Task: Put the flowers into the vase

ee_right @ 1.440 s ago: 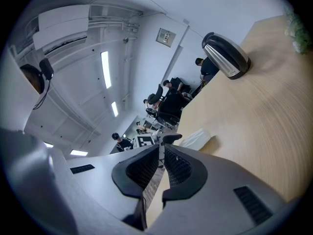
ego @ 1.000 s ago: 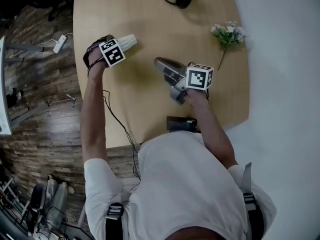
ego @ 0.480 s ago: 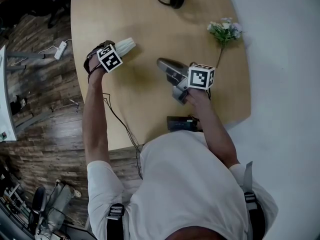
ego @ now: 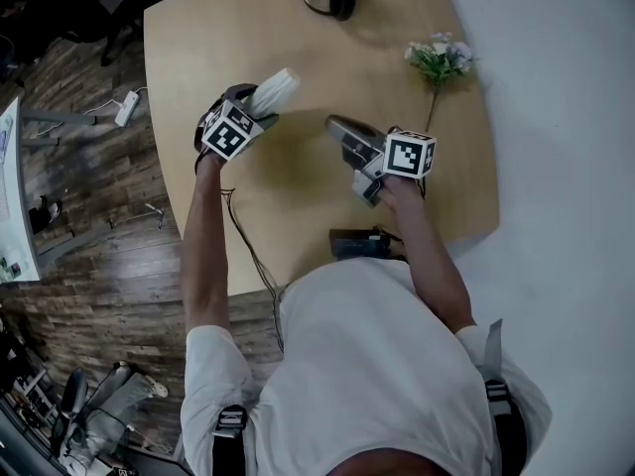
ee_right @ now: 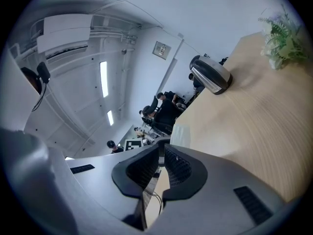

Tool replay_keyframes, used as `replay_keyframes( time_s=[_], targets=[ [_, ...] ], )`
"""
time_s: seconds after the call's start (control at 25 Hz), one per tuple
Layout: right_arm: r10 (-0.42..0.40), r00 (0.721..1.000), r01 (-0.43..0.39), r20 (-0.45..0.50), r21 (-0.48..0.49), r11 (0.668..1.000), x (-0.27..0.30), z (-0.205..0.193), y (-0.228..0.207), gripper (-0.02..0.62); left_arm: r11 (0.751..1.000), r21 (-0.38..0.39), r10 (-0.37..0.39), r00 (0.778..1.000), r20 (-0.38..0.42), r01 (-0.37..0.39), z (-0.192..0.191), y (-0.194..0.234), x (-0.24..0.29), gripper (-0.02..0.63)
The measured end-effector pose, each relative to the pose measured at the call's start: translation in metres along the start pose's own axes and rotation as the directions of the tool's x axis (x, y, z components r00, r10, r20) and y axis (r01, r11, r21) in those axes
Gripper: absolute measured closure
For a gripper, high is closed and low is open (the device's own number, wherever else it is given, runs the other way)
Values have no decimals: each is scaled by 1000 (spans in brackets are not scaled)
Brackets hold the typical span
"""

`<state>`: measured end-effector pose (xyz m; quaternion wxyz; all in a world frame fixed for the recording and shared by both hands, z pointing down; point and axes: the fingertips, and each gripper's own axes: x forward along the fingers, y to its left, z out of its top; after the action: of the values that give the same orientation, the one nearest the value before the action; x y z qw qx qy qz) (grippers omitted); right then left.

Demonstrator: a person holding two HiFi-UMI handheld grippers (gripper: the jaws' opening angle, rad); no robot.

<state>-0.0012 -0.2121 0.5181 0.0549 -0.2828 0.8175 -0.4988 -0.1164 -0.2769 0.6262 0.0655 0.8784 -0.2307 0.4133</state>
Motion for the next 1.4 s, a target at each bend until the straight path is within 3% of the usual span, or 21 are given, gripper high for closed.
replay_keyframes(
  time_s=[0.2,0.36,0.52,0.76,1.0,1.4],
  targets=[
    [-7,999,7,40,-6,1000,-16,5,-3,575,999,-49,3,981,192,6,49,-19,-9,261],
    [-18,997,19,76,-3,1000,-35,14,-12,575,996,-86,21,942,334,8,83,-38,-12,261],
    [-33,994,33,109,-4,999,-58,25,-23,575,994,-110,30,907,419,17,108,-56,-8,261],
    [-70,983,70,171,7,998,-93,46,-50,575,986,-155,27,866,499,58,131,-80,10,261],
    [-106,969,101,224,34,994,-124,64,-72,575,974,-194,2,846,533,119,158,-103,28,261],
    [-131,956,114,264,79,990,-160,81,-109,575,962,-174,-78,819,569,213,215,-143,71,261]
  ],
)
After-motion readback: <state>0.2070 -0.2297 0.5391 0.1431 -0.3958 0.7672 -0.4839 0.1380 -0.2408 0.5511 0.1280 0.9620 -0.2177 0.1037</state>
